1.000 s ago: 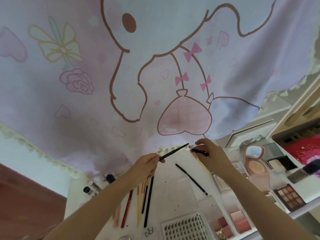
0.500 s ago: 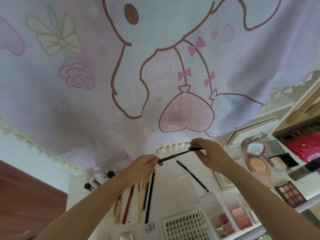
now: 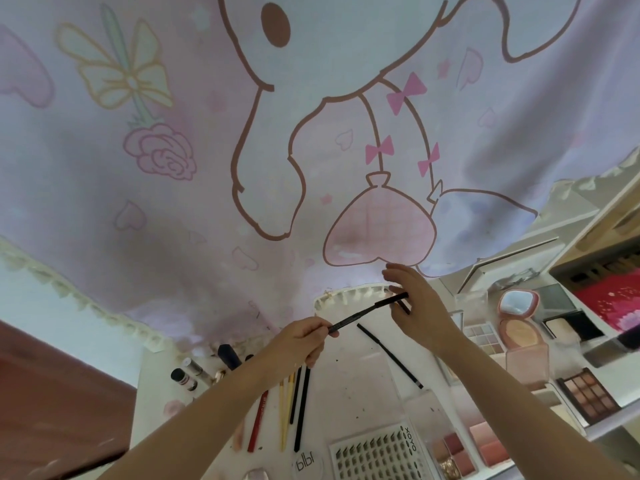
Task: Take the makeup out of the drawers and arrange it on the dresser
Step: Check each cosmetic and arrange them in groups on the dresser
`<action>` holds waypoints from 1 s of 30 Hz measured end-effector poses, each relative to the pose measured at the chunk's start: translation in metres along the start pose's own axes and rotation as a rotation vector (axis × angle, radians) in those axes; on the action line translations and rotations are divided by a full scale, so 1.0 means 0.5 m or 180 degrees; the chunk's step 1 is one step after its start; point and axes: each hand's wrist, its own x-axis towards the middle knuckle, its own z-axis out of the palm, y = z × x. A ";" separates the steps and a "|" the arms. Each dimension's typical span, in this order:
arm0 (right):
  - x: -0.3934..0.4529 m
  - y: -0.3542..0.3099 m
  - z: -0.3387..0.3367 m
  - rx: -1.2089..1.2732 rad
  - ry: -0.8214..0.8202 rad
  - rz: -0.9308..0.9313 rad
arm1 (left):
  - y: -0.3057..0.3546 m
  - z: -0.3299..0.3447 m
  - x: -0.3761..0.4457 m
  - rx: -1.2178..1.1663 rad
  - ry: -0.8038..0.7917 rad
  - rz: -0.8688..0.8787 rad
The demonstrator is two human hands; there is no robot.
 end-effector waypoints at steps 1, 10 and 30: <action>-0.001 -0.005 0.004 0.0406 0.0171 0.0105 | -0.002 0.003 0.000 -0.0046 -0.0008 0.0003; -0.021 -0.012 0.037 0.3602 0.0964 0.2166 | -0.026 0.016 0.012 -0.0024 0.0139 0.0004; -0.078 0.010 0.046 0.1694 -0.0866 0.2316 | -0.017 0.067 0.094 0.0091 0.0570 -0.0118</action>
